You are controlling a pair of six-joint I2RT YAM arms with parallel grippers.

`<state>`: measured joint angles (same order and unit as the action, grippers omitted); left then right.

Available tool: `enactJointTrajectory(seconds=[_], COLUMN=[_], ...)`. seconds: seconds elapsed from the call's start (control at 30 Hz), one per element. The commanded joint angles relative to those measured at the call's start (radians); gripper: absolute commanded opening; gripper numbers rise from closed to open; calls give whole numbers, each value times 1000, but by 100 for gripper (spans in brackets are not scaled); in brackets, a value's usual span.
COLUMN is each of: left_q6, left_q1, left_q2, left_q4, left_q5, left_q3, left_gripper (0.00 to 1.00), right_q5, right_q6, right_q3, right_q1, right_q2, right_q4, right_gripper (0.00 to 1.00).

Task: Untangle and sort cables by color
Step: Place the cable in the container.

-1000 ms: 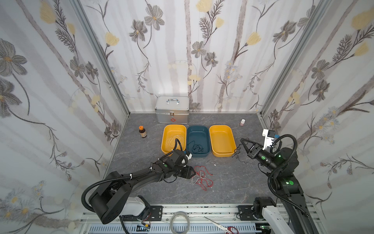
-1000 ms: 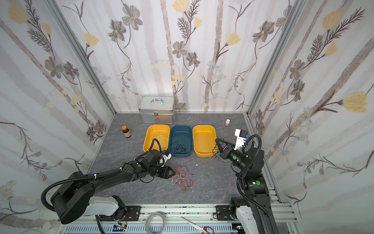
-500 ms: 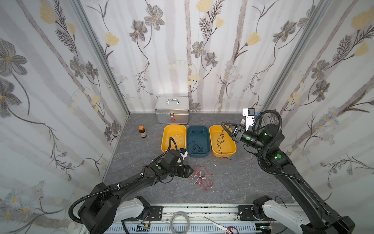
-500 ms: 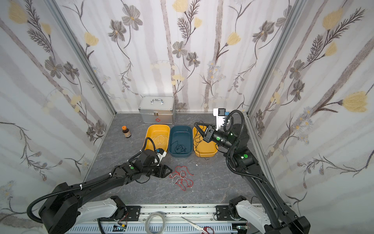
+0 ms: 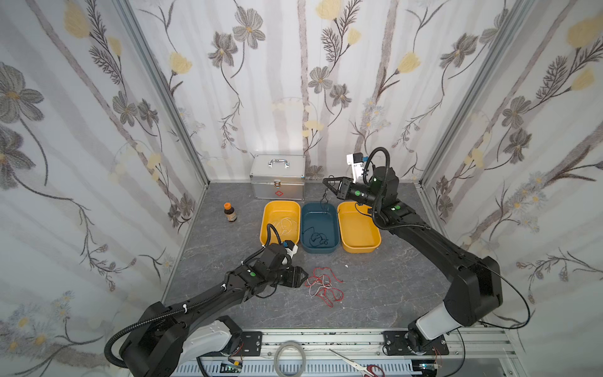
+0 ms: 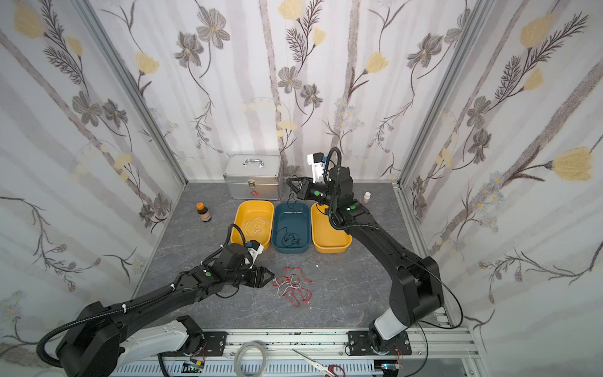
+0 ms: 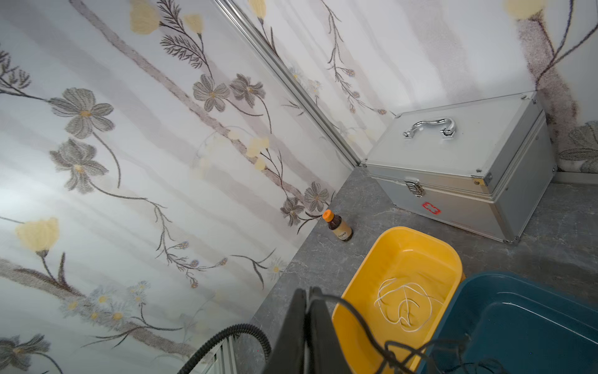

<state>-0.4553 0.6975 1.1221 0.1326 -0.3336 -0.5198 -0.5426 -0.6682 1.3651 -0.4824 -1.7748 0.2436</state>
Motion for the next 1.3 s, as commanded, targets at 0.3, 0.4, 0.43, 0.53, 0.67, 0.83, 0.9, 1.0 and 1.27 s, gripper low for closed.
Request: enactJointTrajectory(seconds=[0.3, 0.4, 0.43, 0.53, 0.67, 0.83, 0.9, 1.0, 1.27], left_q6=[-26, -28, -30, -29, -28, -29, -30, -30, -39], left_q1=[-10, -12, -13, -16, -19, -19, -20, -21, -22], left_q2=[-13, -15, -16, -15, -12, -19, -19, -14, -11], left_q4=[-53, -57, -57, -58, -60, -59, -60, -61, -75], left_q5=[23, 25, 28, 25, 23, 30, 29, 24, 18], left_q3=[22, 23, 24, 20, 16, 14, 10, 2, 2], left_gripper=[66, 66, 66, 66, 66, 66, 67, 67, 67], right_q5=[137, 188, 198, 227, 248, 329, 328, 117, -97], right_q6=[93, 104, 105, 116, 166, 205, 218, 218, 171], right_q3=[96, 77, 64, 48, 47, 9, 2, -24, -93], right_q1=[-9, -16, -18, -25, -34, -39, -41, -31, -38], right_q2=[-241, -261, -262, -262, -255, -212, -195, -176, -145], right_q4=[-131, -185, -190, -224, -289, -355, -377, -335, -227], right_gripper=[12, 13, 14, 21, 32, 39, 43, 51, 54])
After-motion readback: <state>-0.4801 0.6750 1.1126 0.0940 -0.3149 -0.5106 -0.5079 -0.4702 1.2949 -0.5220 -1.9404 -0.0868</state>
